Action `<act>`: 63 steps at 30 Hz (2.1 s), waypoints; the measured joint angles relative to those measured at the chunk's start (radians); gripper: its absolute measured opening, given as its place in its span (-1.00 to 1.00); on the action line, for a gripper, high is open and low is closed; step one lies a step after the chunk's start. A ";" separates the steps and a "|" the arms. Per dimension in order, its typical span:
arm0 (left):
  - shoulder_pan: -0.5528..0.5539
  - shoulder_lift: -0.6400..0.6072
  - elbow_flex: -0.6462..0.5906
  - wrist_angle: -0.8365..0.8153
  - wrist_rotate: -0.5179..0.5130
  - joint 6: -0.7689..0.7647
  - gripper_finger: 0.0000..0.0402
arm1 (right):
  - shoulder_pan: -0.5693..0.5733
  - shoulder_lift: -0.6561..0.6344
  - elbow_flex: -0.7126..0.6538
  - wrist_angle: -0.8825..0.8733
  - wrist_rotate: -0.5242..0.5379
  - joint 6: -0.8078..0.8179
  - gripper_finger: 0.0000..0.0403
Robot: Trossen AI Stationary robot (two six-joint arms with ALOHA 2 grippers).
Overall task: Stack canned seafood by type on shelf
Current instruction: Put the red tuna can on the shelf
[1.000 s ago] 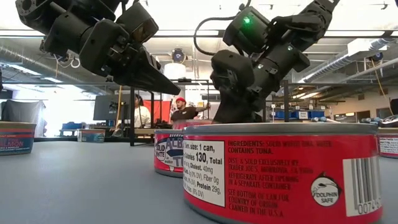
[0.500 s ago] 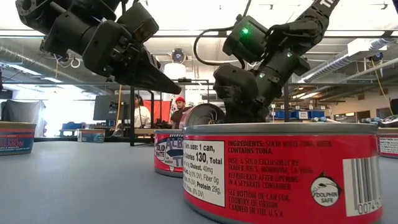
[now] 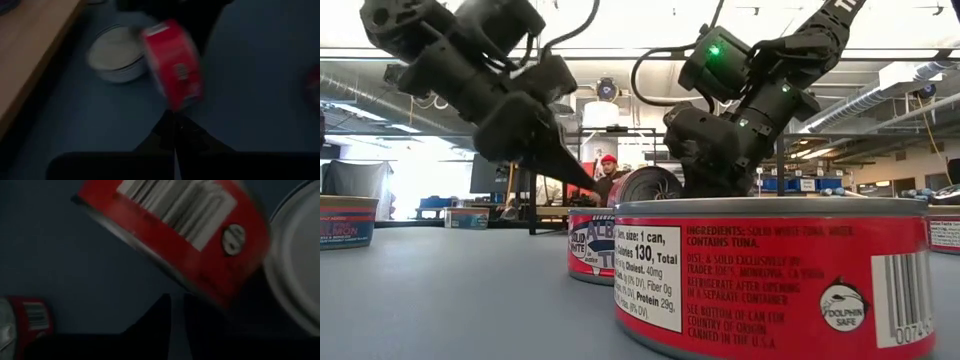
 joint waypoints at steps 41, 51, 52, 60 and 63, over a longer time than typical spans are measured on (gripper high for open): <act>0.013 -0.020 -0.002 0.042 0.254 0.078 -0.75 | 0.129 -0.163 0.001 -0.050 0.241 0.097 0.08; 0.000 0.116 -0.002 0.230 0.194 0.003 -0.97 | 0.199 -0.161 0.001 0.008 0.387 0.176 0.51; 0.000 0.140 -0.002 0.256 0.198 0.001 -0.97 | 0.200 -0.161 0.002 0.007 0.389 0.179 0.53; -0.001 0.260 0.052 0.355 0.226 -0.001 -0.98 | 0.198 -0.161 0.002 -0.012 0.401 0.182 0.57; -0.001 0.287 0.075 0.369 0.226 0.016 -0.98 | 0.198 -0.161 0.002 -0.017 0.402 0.170 0.57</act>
